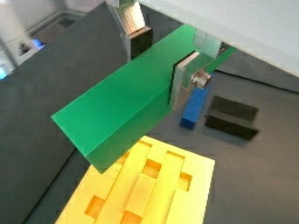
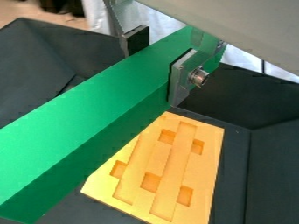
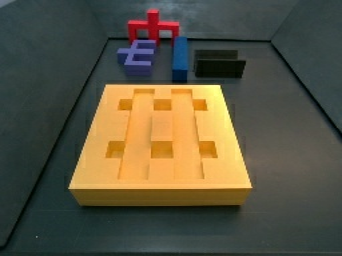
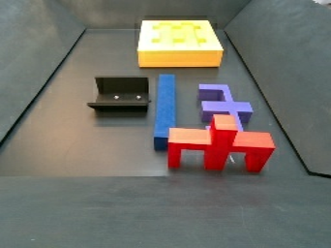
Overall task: Pick up the green object. Move up. Move to above the board. Insert the green object.
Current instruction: Move to above the board, then insert the green object.
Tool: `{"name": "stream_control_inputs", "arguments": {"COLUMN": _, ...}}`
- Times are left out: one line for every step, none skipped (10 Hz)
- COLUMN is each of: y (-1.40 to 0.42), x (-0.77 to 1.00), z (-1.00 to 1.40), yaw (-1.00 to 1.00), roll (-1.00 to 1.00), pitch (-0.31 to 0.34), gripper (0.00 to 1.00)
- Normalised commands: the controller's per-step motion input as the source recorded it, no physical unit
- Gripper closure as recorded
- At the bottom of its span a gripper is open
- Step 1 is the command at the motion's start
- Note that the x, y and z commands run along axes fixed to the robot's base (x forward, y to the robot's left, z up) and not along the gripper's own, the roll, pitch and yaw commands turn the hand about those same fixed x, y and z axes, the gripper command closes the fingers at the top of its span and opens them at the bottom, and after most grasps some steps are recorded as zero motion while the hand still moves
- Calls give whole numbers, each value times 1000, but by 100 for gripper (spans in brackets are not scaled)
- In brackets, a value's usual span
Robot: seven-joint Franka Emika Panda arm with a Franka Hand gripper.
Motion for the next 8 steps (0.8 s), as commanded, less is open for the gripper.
{"name": "stream_control_inputs", "arguments": {"y": -22, "x": 46, "z": 31, "yaw": 1000, "roll": 62, "pitch": 173, "gripper": 100}}
{"name": "stream_control_inputs", "arguments": {"y": -24, "x": 51, "z": 33, "yaw": 966, "roll": 76, "pitch": 208, "gripper": 100}}
{"name": "stream_control_inputs", "arguments": {"y": -24, "x": 56, "z": 34, "yaw": 784, "roll": 75, "pitch": 201, "gripper": 100}}
{"name": "stream_control_inputs", "arguments": {"y": -28, "x": 70, "z": 32, "yaw": 445, "roll": 68, "pitch": 176, "gripper": 100}}
{"name": "stream_control_inputs", "arguments": {"y": -29, "x": 73, "z": 25, "yaw": 270, "roll": 64, "pitch": 157, "gripper": 100}}
{"name": "stream_control_inputs", "arguments": {"y": 0, "x": 11, "z": -31, "yaw": -11, "roll": -11, "pitch": 0, "gripper": 100}}
{"name": "stream_control_inputs", "arguments": {"y": 0, "x": 0, "z": -497, "yaw": -9, "roll": -287, "pitch": -19, "gripper": 100}}
{"name": "stream_control_inputs", "arguments": {"y": -9, "x": 0, "z": -426, "yaw": 0, "roll": -340, "pitch": -4, "gripper": 100}}
